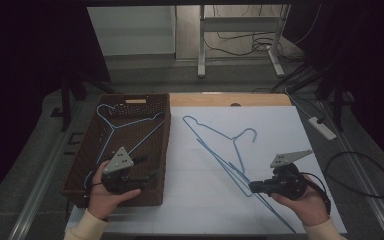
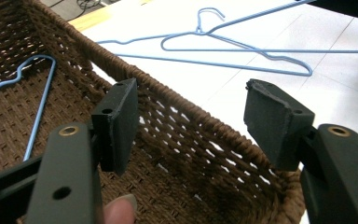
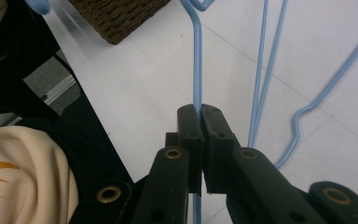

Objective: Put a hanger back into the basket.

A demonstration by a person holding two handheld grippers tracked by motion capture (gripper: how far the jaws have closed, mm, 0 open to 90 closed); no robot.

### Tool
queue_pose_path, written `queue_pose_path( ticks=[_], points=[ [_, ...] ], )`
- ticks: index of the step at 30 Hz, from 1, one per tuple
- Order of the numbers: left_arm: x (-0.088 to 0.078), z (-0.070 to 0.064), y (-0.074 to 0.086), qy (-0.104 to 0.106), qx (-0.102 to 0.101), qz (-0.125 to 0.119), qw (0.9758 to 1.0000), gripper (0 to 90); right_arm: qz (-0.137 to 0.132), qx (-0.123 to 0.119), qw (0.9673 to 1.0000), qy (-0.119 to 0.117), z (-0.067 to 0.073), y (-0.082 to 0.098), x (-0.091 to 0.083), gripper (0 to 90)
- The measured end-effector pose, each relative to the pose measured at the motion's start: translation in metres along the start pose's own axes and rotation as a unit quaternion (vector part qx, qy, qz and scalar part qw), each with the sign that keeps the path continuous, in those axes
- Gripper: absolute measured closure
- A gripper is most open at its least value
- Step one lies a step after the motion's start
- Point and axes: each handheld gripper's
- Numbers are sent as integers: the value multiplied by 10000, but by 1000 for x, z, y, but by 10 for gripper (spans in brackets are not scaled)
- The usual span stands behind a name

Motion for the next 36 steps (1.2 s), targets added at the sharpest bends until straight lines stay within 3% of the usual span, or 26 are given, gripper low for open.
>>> queue_pose_path(
  ticks=[12, 19, 24, 33, 36],
  points=[
    [20, -19, -33, 297, 294, 0, 9991, 355, -214, 11, 9995, -227, -2, -2, -6, 878],
    [33, -29, -53, 483, 391, 46, 9981, 347, -259, -12, 9994, -231, -2, -2, -9, 878],
    [49, -36, -65, 593, 433, 233, 9970, 336, -261, -49, 9993, -257, -2, -2, -9, 878],
    [84, -49, -87, 862, 697, 585, 9921, 323, -326, -130, 9987, -364, 1, -3, -14, 878],
    [95, -53, -92, 942, 931, 765, 9882, 322, -346, -143, 9985, -388, 1, -3, -16, 878]
  ],
)
Point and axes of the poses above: each handheld gripper's, and its own axes: x roughly forward along the jaws, y roughly out of its underside, z roughly to its left, and after that the axes turned 11 degrees about -x, right-handed
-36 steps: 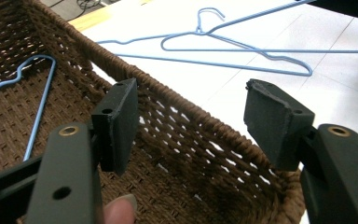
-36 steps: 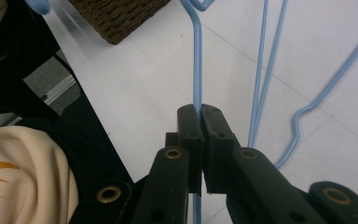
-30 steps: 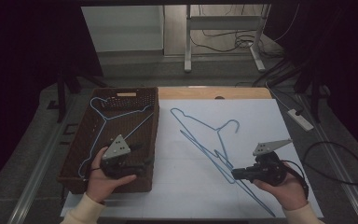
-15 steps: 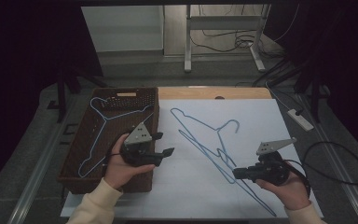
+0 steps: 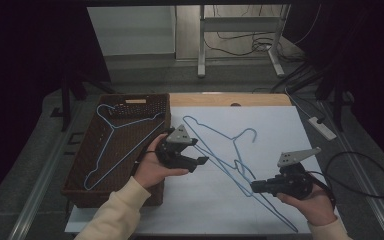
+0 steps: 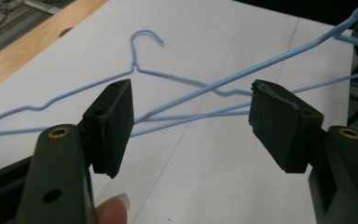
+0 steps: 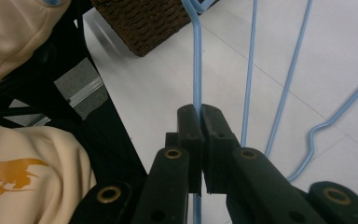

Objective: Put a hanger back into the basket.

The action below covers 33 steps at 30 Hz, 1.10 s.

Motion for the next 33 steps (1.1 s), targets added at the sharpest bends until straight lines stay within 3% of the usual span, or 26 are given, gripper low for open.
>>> queue_pose_path(
  ticks=[7, 11, 15, 18, 20, 21, 22, 26, 32, 33],
  points=[
    [20, -7, -7, 129, 507, 201, 9984, 325, -76, -35, 9999, -123, -1, 1, -5, 878],
    [32, -12, -10, 151, 895, 292, 9954, 338, -82, -36, 9998, -174, -1, 1, -5, 877],
    [44, -18, -13, 137, 1258, 488, 9908, 373, -45, -103, 9996, -256, 0, 1, -4, 878],
    [49, -23, -12, 43, 1603, 611, 9852, 478, -57, -149, 9994, -298, 0, 1, -6, 878],
    [50, -26, -11, 53, 1741, 673, 9824, 628, -77, -153, 9994, -308, 0, 2, -7, 877],
    [50, -26, -11, 53, 1741, 673, 9824, 681, -85, -150, 9994, -315, -2, 3, -9, 877],
    [49, -28, -11, 0, 1896, 686, 9795, 706, -97, -122, 9995, -285, -3, 3, -10, 877],
    [46, -35, -10, -29, 2118, 729, 9746, 777, -144, -49, 9998, -114, -9, 7, -15, 876],
    [42, -42, -8, -62, 2219, 866, 9712, 859, -262, 38, 9988, 419, -20, 10, -20, 868],
    [41, -43, -8, -53, 2160, 855, 9726, 864, -277, 40, 9985, 467, -22, 10, -20, 865]
  ],
)
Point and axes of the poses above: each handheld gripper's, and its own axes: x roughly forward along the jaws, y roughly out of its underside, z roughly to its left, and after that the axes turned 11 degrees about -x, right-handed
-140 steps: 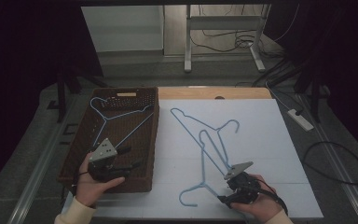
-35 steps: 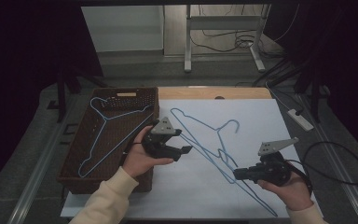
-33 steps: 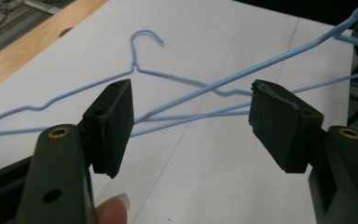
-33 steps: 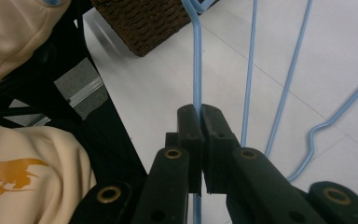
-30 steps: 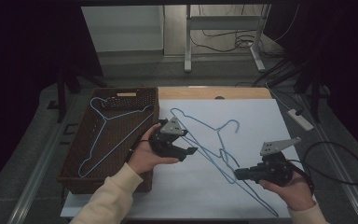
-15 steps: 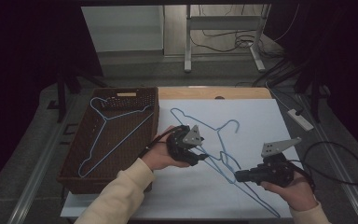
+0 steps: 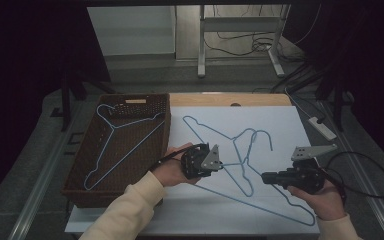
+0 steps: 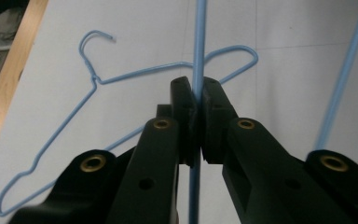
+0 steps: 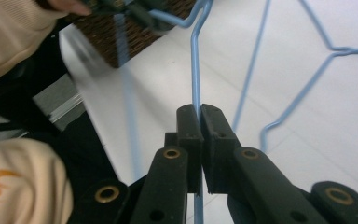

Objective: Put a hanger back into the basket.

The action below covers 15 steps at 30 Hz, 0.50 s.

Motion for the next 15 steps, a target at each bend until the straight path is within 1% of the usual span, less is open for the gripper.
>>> queue_pose_path(
  ticks=[3, 5, 6, 7, 8, 9, 10, 11, 12, 14, 15],
  points=[
    [-5, 1, 1, 42, -169, -66, 9998, 865, -36, -46, 9999, 136, -1, -1, 2, 842],
    [-10, 1, 4, 93, -295, -143, 9994, 866, -122, -106, 9995, 278, -1, -1, 2, 800],
    [-10, 1, 4, 93, -295, -143, 9994, 866, -122, -106, 9995, 278, -1, -1, 2, 800],
    [-14, 1, 6, 141, -389, -191, 9990, 867, -266, -99, 9990, 337, -2, -1, 1, 798],
    [-15, 1, 7, 161, -452, -220, 9986, 867, -351, -95, 9988, 338, -2, 0, 1, 798],
    [-15, 1, 7, 161, -452, -220, 9986, 867, -420, -91, 9985, 342, -1, 0, 0, 788],
    [-17, 2, 9, 211, -539, -283, 9979, 867, -420, -91, 9985, 342, -1, 0, 0, 788],
    [-21, 3, 11, 256, -632, -362, 9970, 868, -531, -127, 9979, 336, -1, 0, -1, 763],
    [-23, 4, 13, 257, -689, -409, 9965, 868, -662, -156, 9971, 353, 1, 0, -2, 720],
    [-28, 6, 15, 262, -818, -499, 9951, 868, -915, -215, 9944, 473, 3, 0, -5, 601],
    [-30, 7, 16, 258, -877, -536, 9944, 868, -1042, -215, 9929, 535, 3, 0, -6, 556]
  ],
)
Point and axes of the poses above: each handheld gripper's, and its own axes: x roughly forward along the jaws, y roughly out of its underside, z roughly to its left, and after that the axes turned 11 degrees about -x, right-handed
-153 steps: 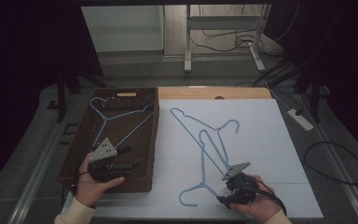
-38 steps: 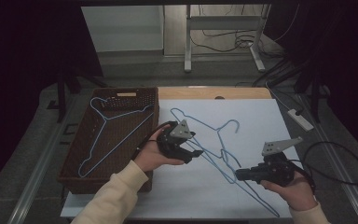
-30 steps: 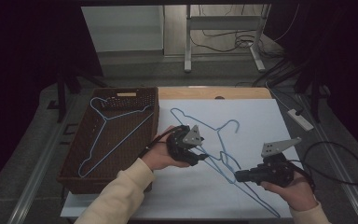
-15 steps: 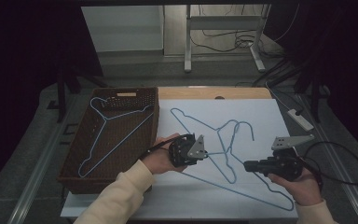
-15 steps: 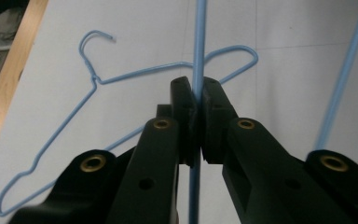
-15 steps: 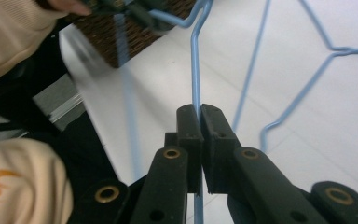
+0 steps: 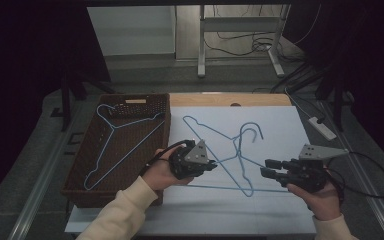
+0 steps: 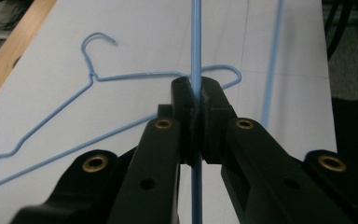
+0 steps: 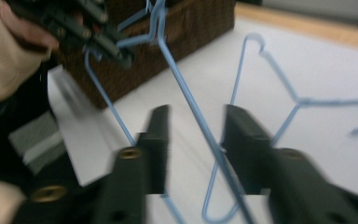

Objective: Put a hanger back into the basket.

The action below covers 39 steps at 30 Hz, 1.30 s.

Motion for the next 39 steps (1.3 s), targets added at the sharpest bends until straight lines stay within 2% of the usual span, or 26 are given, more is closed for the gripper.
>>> queue_pose_path(
  ticks=[2, 6, 13, 18, 24, 30, 35, 39],
  points=[
    [-4, 2, 1, -3, -99, -54, 9999, 868, -161, 29, 9998, 101, 0, 0, -2, 485],
    [-11, 3, 4, 20, -303, -194, 9993, 869, -263, 67, 9987, 427, -1, 1, -4, 369],
    [-20, 7, 5, -85, -658, -293, 9974, 869, -567, 107, 9942, 906, -5, 4, -13, 316],
    [-27, 11, 6, -171, -948, -422, 9945, 870, -633, 192, 9904, 1216, -8, 7, -20, 305],
    [-32, 12, 6, -259, -1079, -607, 9920, 870, -530, 227, 9896, 1315, -13, 14, -19, 303],
    [-37, 14, 0, -341, -1171, -721, 9899, 870, -419, 289, 9900, 1312, -14, 20, -15, 303],
    [-47, 18, -2, -441, -1273, -841, 9873, 870, -306, 318, 9913, 1240, -14, 26, -9, 303],
    [-60, 23, 0, -519, -1403, -985, 9838, 870, -204, 327, 9924, 1173, -13, 32, -4, 302]
  ],
)
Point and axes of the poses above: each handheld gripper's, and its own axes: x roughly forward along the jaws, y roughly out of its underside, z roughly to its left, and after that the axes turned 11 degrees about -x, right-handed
